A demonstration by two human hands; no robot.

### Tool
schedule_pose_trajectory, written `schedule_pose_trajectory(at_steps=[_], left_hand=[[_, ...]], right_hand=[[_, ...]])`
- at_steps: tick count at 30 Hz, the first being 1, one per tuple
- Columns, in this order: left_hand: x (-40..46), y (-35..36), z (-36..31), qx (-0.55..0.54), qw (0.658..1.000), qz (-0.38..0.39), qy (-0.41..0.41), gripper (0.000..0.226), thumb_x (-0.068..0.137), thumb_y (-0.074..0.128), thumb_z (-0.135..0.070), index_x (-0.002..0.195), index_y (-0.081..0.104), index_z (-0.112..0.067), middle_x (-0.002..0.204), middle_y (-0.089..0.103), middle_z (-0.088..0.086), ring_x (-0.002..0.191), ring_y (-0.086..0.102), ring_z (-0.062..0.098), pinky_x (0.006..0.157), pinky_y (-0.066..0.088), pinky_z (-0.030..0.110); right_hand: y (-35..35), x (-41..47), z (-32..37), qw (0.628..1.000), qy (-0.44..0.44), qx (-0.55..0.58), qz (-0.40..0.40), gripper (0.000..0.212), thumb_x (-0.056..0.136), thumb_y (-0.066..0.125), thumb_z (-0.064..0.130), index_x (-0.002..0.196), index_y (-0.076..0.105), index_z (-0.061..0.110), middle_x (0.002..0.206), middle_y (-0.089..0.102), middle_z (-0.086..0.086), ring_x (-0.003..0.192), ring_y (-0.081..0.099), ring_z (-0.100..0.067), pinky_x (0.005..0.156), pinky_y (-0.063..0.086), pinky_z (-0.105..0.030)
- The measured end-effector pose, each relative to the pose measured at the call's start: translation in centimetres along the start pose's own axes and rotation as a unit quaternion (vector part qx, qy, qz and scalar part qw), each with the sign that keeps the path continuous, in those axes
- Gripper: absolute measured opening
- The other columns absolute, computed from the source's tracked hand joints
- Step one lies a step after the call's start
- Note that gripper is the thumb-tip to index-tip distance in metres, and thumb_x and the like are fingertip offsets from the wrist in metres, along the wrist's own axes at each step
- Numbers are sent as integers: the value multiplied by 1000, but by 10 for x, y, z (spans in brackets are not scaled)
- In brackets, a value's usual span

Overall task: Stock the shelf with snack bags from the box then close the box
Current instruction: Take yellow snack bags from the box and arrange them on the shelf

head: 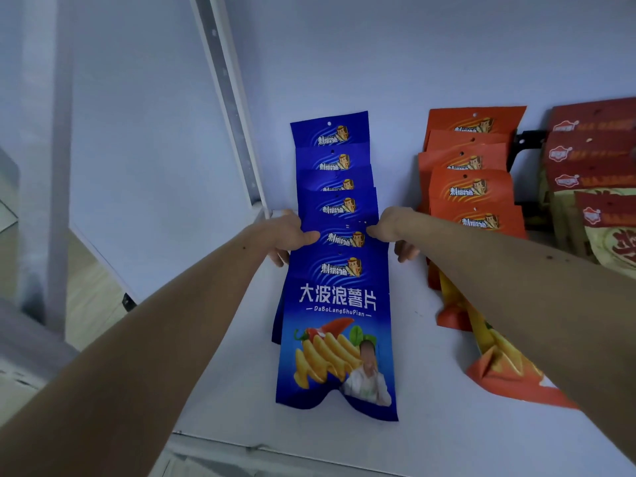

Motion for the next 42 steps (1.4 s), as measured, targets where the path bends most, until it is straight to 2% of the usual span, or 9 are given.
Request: schedule_pose_trajectory(at_steps=[2,5,12,18,21,24,31,38,42], left_hand=[[-7,5,5,-28,999,22,-9,44,90,60,-43,116,37,-17,129,56,9,107,63,30,76,55,41],[-14,11,9,-43,998,40,2,46,88,64,-41,121,45,-15,124,61,6,100,66,25,66,58,37],[-18,16,10,-55,998,25,24,53,85,69,-36,125,42,-15,126,59,5,109,64,25,80,59,42],[-19,26,12,-59,997,41,16,50,87,66,-38,124,44,-15,124,60,6,105,65,24,80,58,40],[-20,24,11,-59,997,38,16,47,87,65,-38,122,43,-15,126,59,6,105,64,24,76,57,36],[-19,23,11,-55,998,37,13,48,87,65,-39,122,41,-17,131,55,6,114,60,27,87,54,41],[-24,11,5,15,1000,-3,14,67,88,63,-46,137,30,-14,140,47,6,123,52,28,88,51,38],[-33,2,-21,72,991,-12,110,61,88,65,-36,137,38,-13,135,50,1,124,52,21,99,50,40],[-33,3,-37,127,984,-13,122,61,87,67,-37,136,39,-13,136,52,5,122,53,22,100,49,45]], right_hand=[[2,-1,0,1000,-1,-1,-5,46,98,49,36,124,47,-2,111,66,-21,88,70,-28,75,57,-34],[3,-7,5,1000,-18,-15,-12,41,97,52,35,119,49,1,107,67,-17,84,70,-25,68,55,-31],[-7,-16,19,995,-70,2,-71,27,96,54,30,109,50,7,111,67,-14,89,70,-26,78,57,-34],[-11,-17,21,992,-84,8,-89,25,94,56,32,103,46,11,117,62,-10,94,67,-24,82,57,-37],[-9,-17,16,994,-82,7,-76,29,95,56,33,110,46,10,121,60,-10,99,65,-24,79,56,-34],[-7,-17,15,994,-85,-1,-72,31,95,55,31,115,46,9,123,59,-11,96,64,-23,72,53,-32],[-9,-23,13,993,-100,-30,-62,40,96,55,33,126,46,8,123,57,-12,89,60,-22,54,48,-26],[-9,-35,16,981,-169,-67,-68,44,95,56,35,130,46,9,129,56,-6,107,57,-18,83,52,-30],[-16,-46,5,975,-160,-109,-108,39,96,55,32,126,45,9,124,57,-7,107,57,-20,81,50,-31]])
Point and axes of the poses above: each hand's wrist, its own x-axis towards the middle knuckle, its own y-axis out of the palm, z = x × y, the point moved 8 cm from there along x, towards the middle knuckle
